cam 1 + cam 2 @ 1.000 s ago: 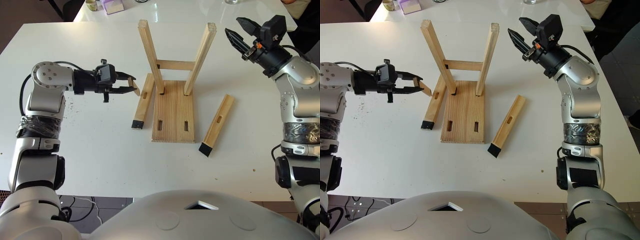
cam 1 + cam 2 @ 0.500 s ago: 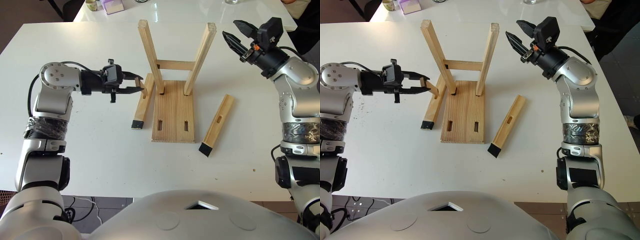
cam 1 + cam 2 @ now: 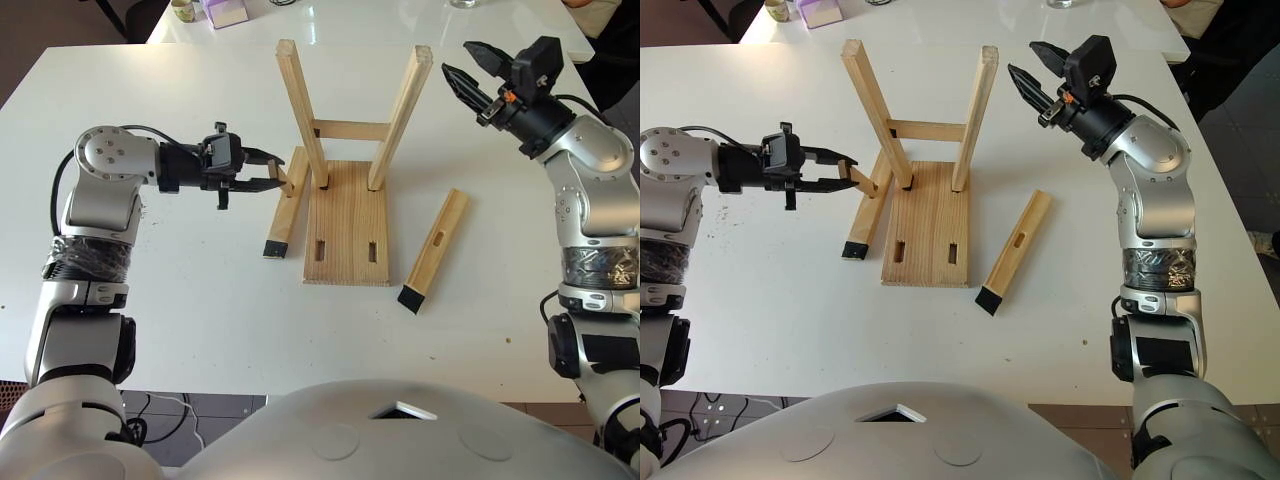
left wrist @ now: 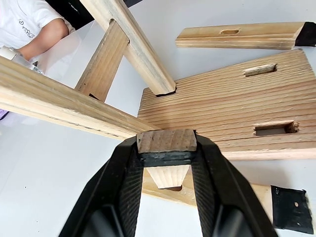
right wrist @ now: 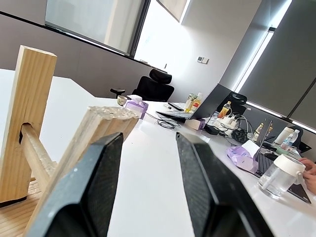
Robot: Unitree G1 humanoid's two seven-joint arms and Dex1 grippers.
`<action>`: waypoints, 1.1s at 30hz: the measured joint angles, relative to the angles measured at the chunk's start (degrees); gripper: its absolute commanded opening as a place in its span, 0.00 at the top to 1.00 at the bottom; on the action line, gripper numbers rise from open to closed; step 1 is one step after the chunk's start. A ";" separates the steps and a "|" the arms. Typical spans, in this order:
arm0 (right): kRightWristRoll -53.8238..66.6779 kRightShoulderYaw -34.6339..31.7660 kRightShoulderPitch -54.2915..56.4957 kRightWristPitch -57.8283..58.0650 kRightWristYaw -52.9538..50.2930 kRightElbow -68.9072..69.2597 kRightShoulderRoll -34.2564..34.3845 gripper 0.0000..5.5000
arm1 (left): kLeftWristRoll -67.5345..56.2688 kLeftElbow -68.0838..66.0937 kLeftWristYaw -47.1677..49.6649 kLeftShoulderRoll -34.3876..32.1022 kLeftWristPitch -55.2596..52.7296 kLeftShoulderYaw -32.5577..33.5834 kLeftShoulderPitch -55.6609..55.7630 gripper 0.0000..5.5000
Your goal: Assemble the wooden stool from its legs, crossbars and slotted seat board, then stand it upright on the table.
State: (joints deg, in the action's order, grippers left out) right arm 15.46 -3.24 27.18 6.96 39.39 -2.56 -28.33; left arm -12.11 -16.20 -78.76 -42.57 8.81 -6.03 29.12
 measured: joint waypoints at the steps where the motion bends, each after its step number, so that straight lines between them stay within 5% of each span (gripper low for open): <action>1: 0.00 0.00 -0.03 0.01 -0.07 0.04 0.04 0.64 | 0.04 -0.48 -0.12 0.00 0.33 -0.04 0.15 0.76; 17: 0.01 0.15 -1.06 0.18 -0.61 0.48 0.52 0.64 | 1.95 -8.38 -4.30 -0.36 5.51 -2.40 4.88 0.76; 26: 0.16 -0.47 -5.07 2.10 -2.38 5.87 0.64 0.64 | -6.68 4.12 -11.90 -6.98 -6.84 -3.87 -1.24 0.76; 33: 0.21 -1.16 -11.51 4.86 -6.18 12.73 2.44 0.64 | -9.75 1.83 -13.20 -9.04 -17.90 -6.63 2.01 0.76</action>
State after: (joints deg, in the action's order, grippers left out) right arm 15.68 -4.41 15.66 11.82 33.21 10.17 -25.89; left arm -21.86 -14.37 -91.96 -51.60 -9.10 -12.66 31.13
